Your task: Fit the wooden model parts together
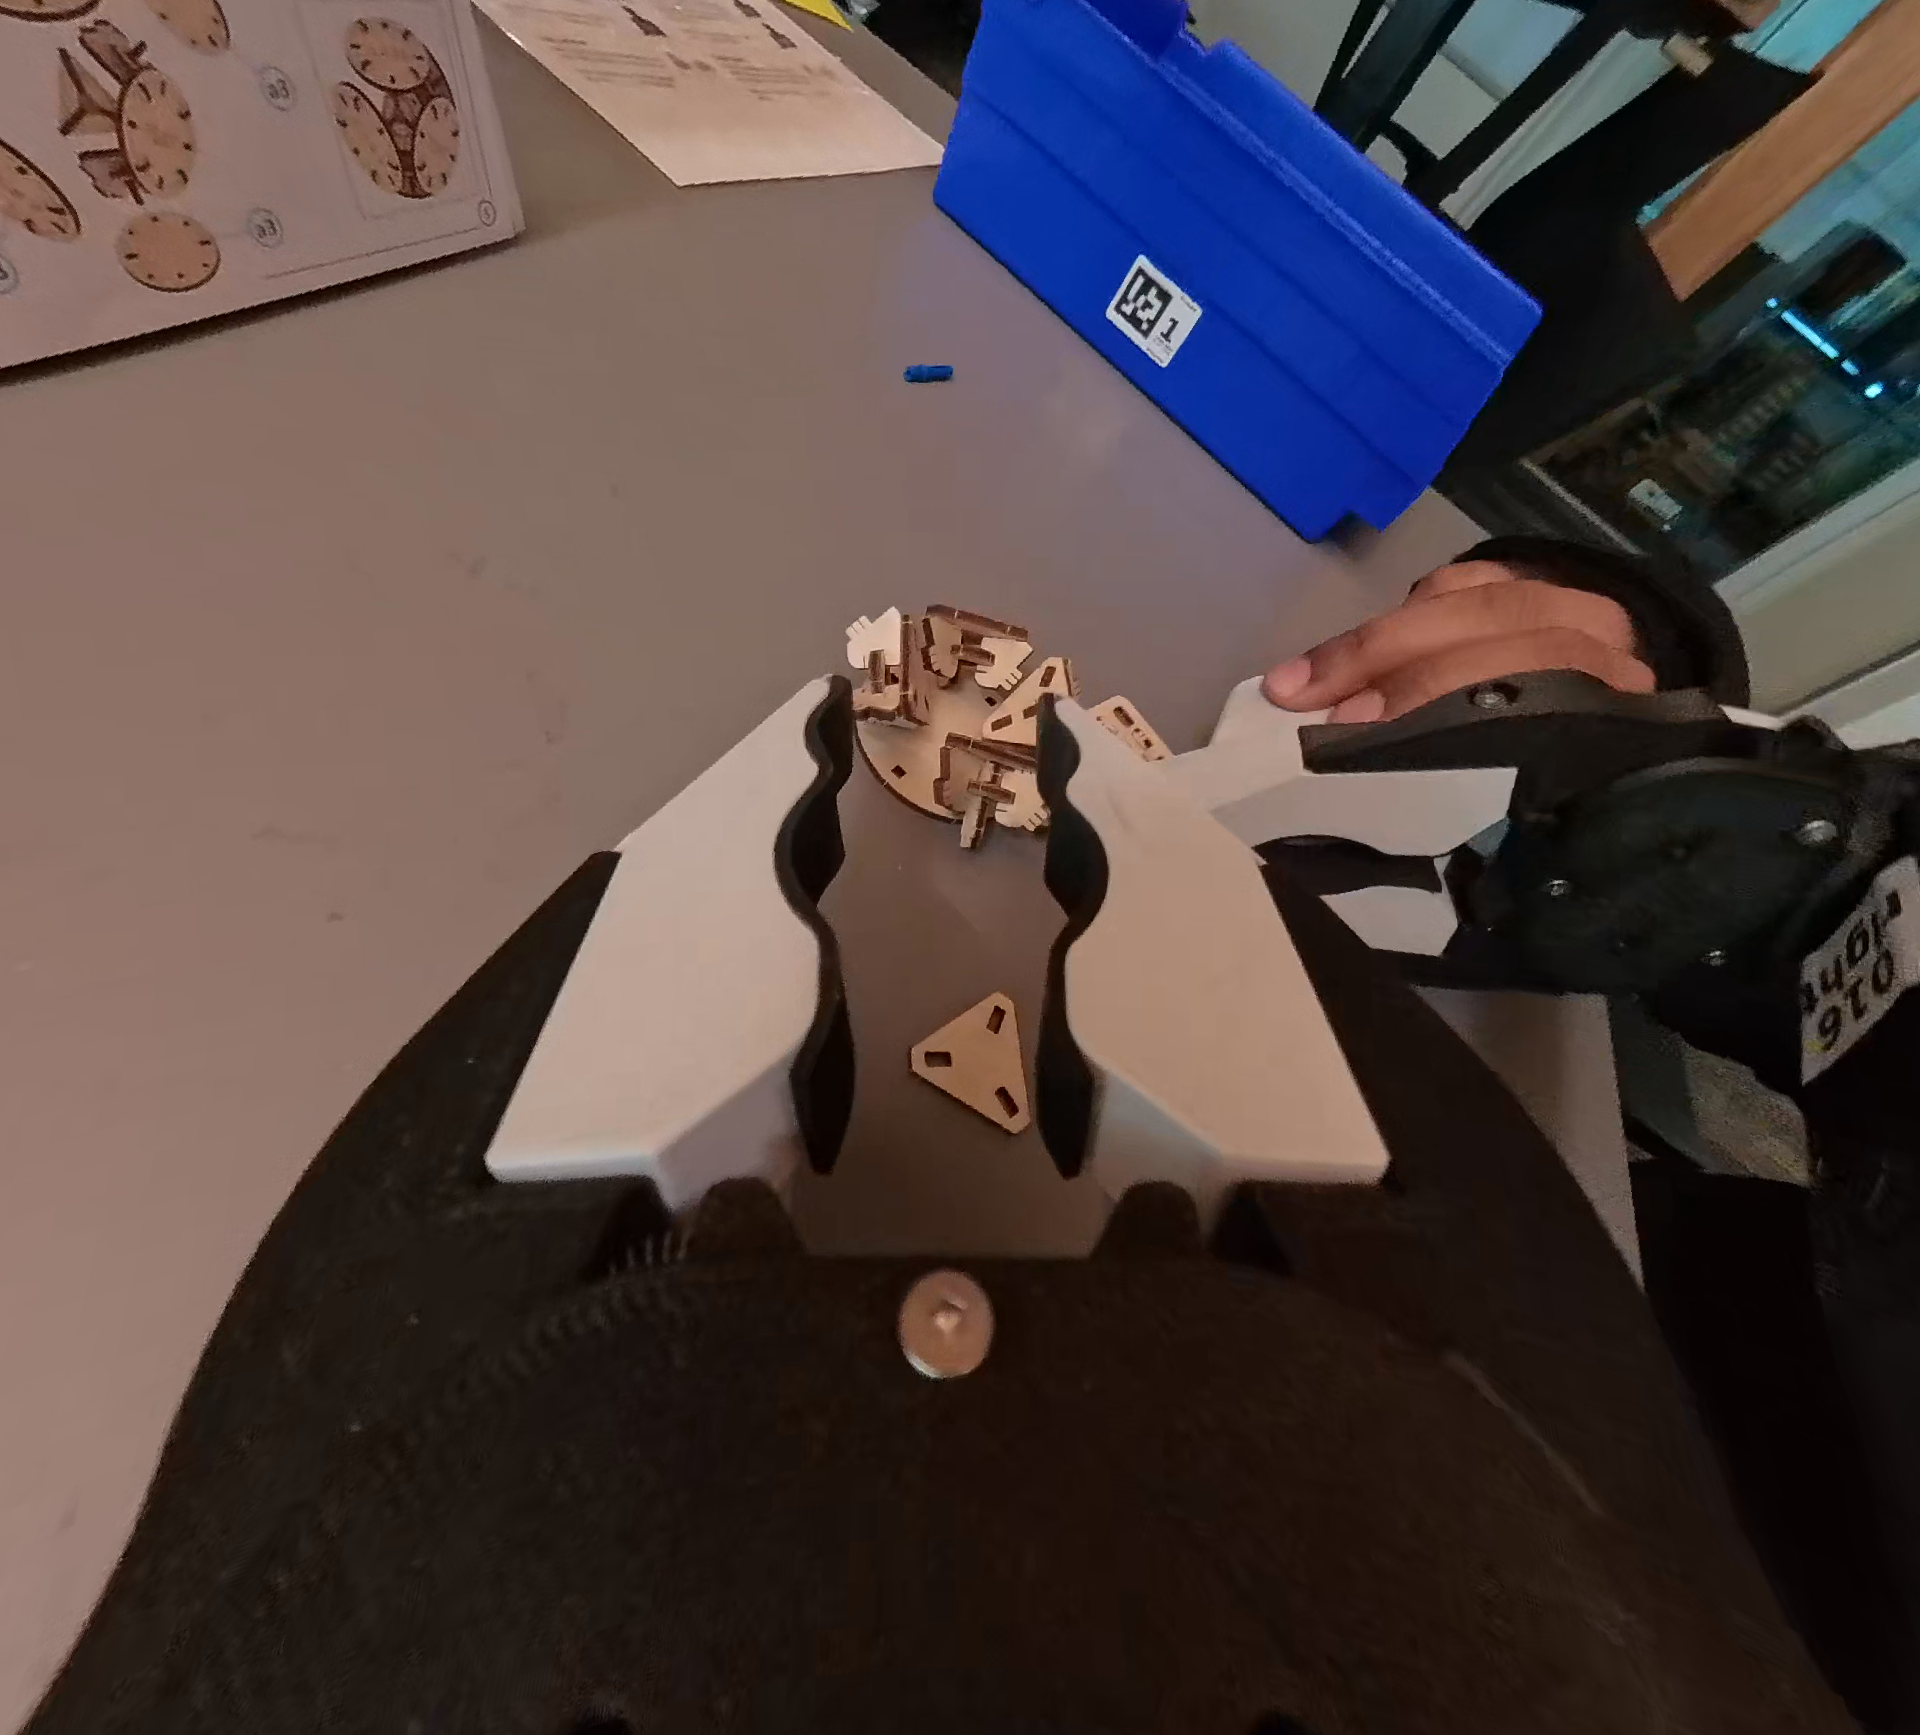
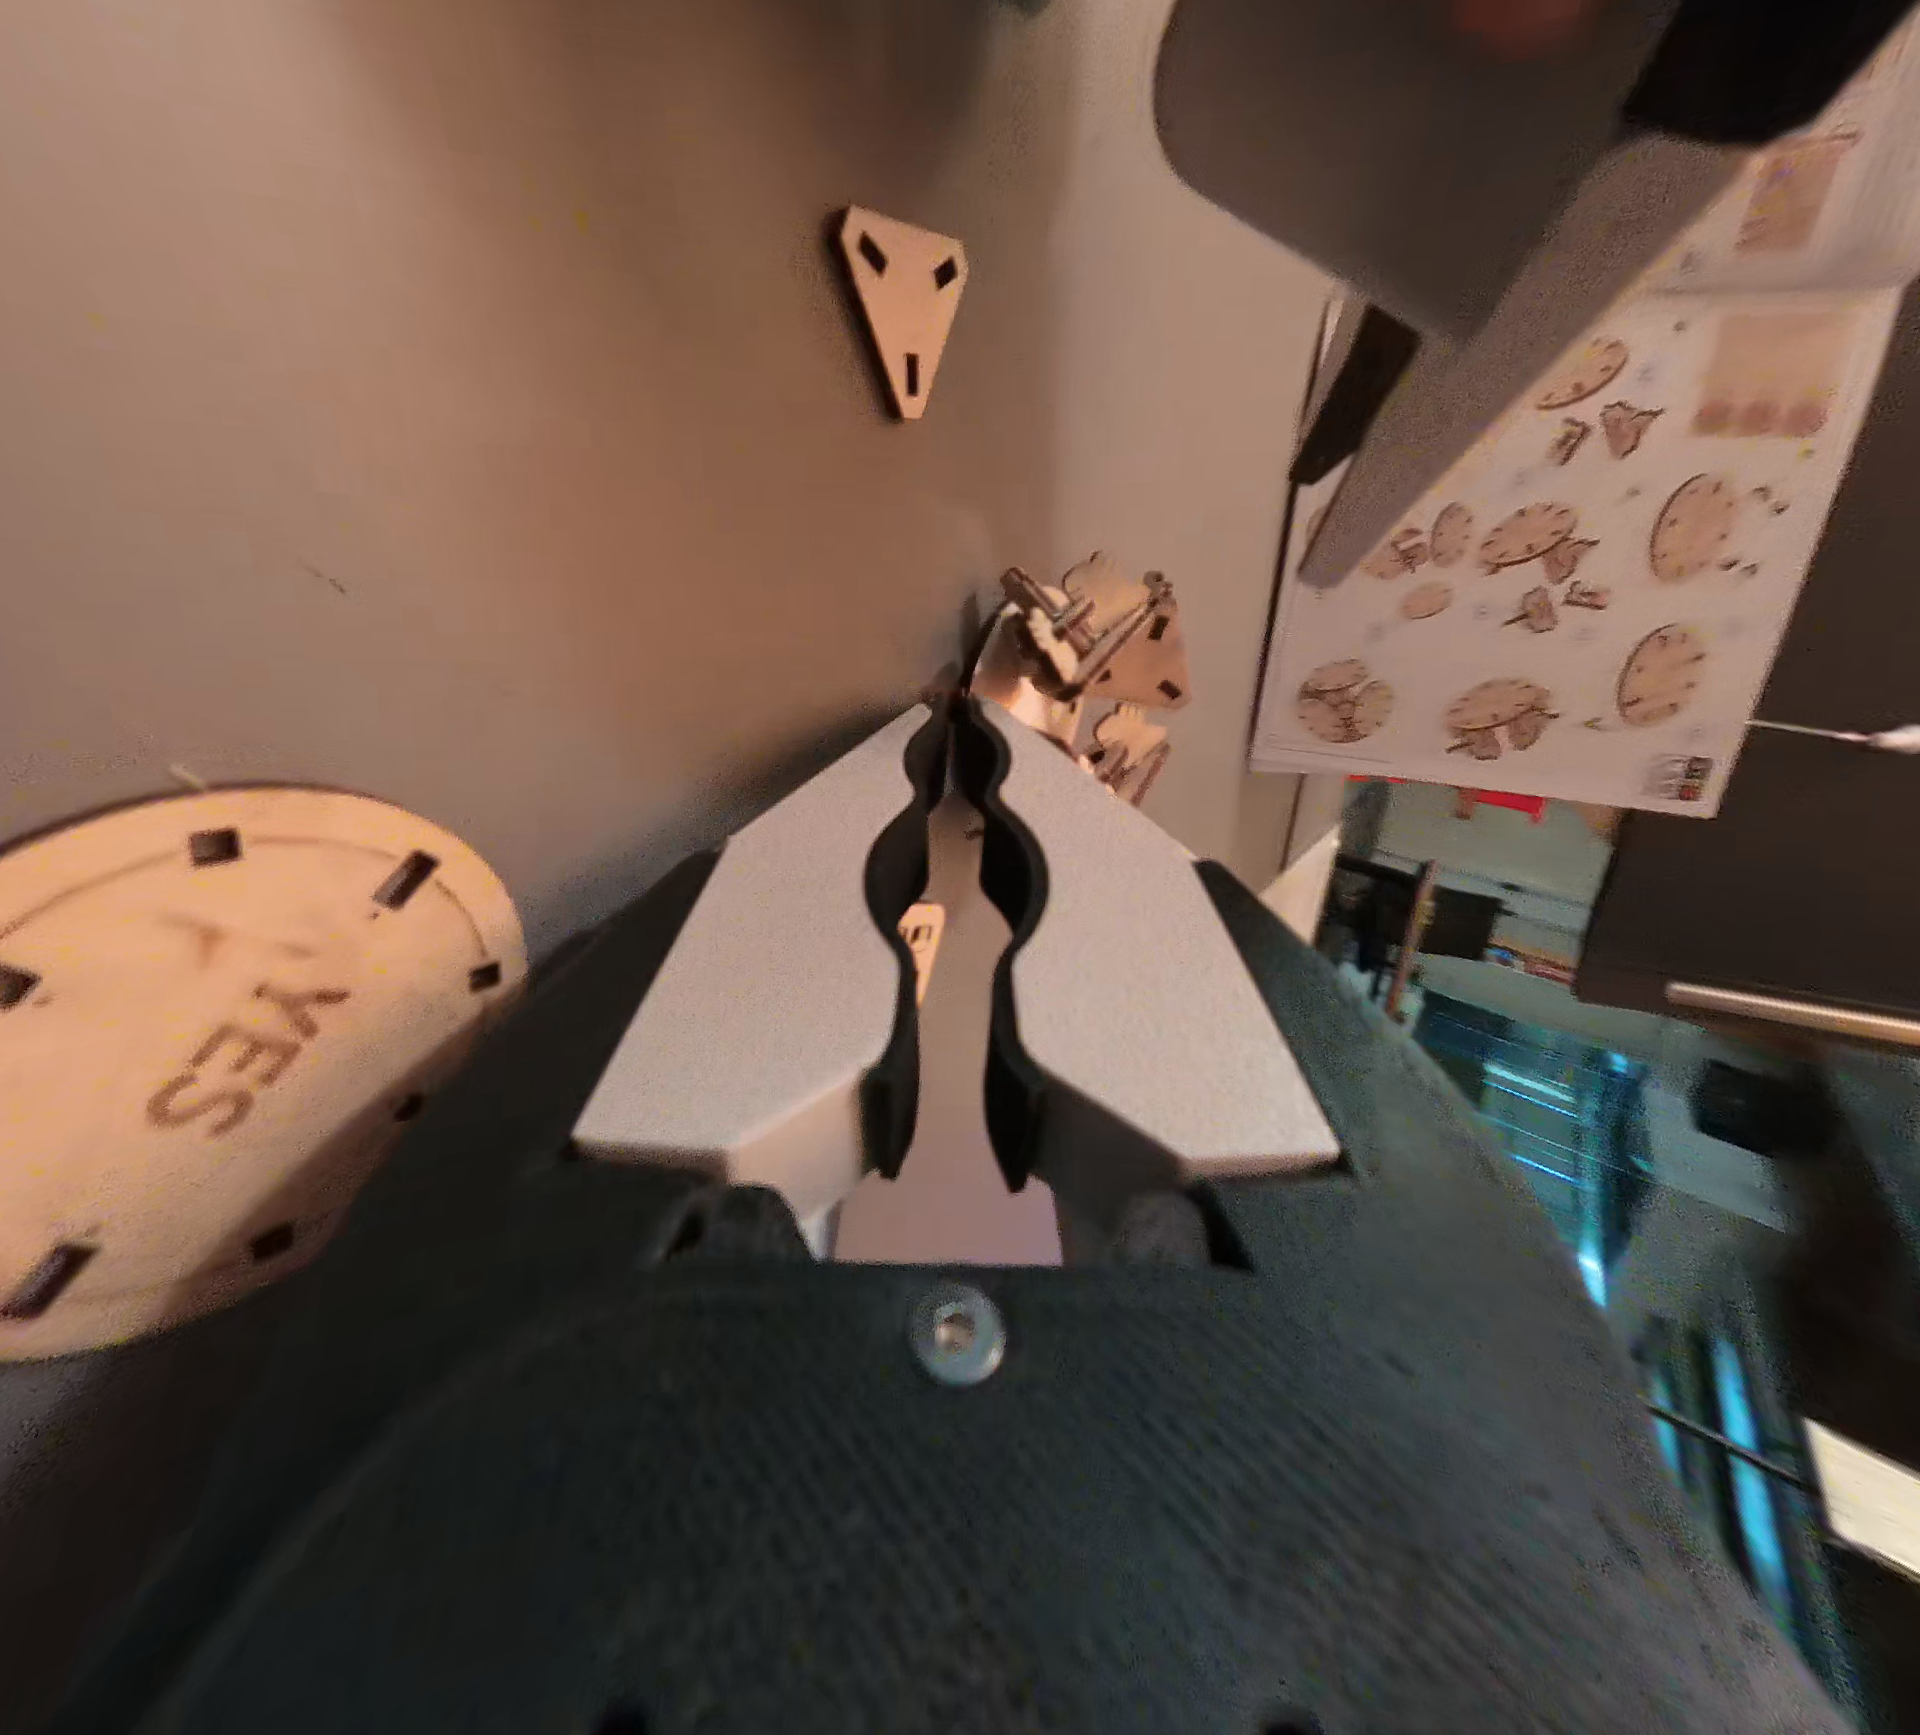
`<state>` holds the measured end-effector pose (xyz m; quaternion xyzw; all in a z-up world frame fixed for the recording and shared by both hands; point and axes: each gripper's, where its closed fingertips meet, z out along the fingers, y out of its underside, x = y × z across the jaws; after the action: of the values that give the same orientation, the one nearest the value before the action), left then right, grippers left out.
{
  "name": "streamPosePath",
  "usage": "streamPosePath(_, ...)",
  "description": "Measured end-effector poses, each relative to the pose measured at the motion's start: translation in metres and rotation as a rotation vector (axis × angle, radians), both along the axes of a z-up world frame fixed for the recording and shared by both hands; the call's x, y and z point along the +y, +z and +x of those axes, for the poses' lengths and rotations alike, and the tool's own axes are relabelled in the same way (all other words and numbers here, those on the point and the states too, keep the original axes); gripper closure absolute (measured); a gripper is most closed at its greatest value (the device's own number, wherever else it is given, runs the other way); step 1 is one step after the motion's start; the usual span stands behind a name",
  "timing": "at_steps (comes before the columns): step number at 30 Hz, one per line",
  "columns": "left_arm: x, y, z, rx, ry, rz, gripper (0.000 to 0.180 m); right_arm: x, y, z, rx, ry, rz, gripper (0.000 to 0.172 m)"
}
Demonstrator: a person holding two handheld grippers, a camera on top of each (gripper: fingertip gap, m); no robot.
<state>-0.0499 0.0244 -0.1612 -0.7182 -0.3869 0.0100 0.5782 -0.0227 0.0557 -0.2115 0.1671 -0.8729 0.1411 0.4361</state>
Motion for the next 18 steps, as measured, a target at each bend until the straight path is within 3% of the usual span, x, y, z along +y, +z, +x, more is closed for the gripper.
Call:
streamPosePath(6, 0.000, -0.006, -0.002, -0.040, 0.001, -0.015, 0.143, -0.005, 0.005, -0.004, 0.096, 0.005, 0.005, 0.171)
streamPosePath(18, -0.001, -0.006, -0.003, -0.066, 0.002, 0.012, 0.144, 0.000, -0.001, -0.012, 0.050, -0.027, -0.014, 0.171)
